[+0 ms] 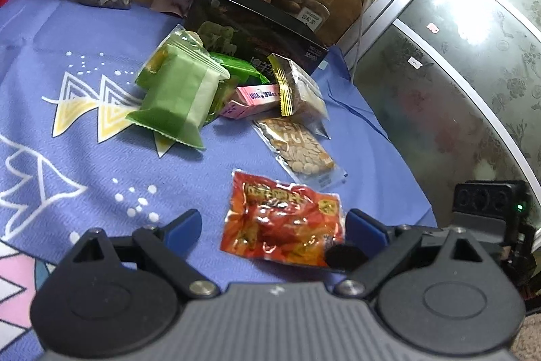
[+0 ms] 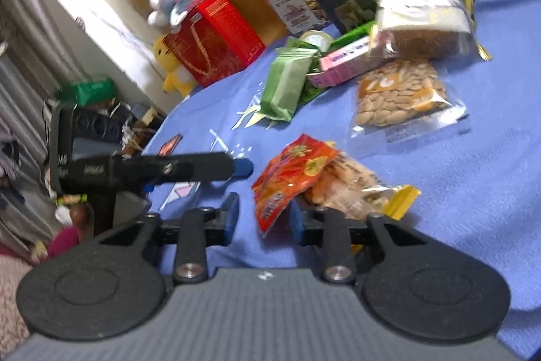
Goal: Organize snacks
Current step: 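Lift the red bag with the left gripper over the sheep tin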
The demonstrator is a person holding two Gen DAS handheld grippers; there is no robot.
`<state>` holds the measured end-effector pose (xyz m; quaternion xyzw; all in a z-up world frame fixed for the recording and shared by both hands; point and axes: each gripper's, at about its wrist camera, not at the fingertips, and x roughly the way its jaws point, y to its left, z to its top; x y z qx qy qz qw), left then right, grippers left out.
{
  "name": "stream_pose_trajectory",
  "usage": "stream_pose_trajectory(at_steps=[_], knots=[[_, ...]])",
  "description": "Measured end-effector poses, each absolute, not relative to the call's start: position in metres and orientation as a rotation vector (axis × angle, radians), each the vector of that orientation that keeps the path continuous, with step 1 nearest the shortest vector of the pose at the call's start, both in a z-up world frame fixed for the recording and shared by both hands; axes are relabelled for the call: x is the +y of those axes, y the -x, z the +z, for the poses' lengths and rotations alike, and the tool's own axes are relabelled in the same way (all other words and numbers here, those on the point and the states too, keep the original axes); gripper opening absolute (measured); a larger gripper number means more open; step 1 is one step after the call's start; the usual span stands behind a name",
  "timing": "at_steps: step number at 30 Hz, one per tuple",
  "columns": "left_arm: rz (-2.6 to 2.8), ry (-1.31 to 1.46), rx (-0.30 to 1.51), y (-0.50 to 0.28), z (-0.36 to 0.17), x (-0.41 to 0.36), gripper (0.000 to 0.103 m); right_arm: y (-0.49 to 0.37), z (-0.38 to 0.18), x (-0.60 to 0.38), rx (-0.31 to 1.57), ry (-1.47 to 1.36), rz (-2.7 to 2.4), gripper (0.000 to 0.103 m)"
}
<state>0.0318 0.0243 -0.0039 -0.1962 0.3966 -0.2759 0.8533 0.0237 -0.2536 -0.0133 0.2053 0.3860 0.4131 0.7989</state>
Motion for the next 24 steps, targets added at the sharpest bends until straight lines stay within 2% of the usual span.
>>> stream_pose_trajectory(at_steps=[3,6,10,11,13,14,16,24], knots=[[-0.597,0.427,0.841,-0.035,-0.004,0.021,0.095,-0.032,-0.024,-0.27,0.872,-0.58,0.866,0.008],[-0.636,0.457,0.862,-0.042,-0.006,0.014,0.089,-0.038,-0.042,-0.295,0.915,-0.792,0.863,0.006],[-0.653,0.484,0.896,-0.054,-0.01,0.002,0.063,-0.039,-0.065,-0.317,0.944,-1.031,0.879,0.006],[-0.644,0.483,0.897,-0.057,-0.01,0.0,0.06,-0.038,-0.063,-0.318,0.942,-1.021,0.878,0.005],[-0.625,0.486,0.904,-0.063,-0.011,-0.002,0.044,-0.036,-0.062,-0.318,0.941,-1.01,0.885,0.005],[-0.619,0.492,0.91,-0.065,-0.012,-0.002,0.041,-0.035,-0.062,-0.319,0.94,-1.01,0.89,0.005],[-0.624,0.504,0.924,-0.068,-0.013,-0.002,0.028,-0.033,-0.06,-0.32,0.935,-0.993,0.895,0.005],[-0.645,0.438,0.889,-0.079,0.006,-0.016,0.027,-0.052,-0.034,-0.317,0.835,-0.856,0.911,0.005]])
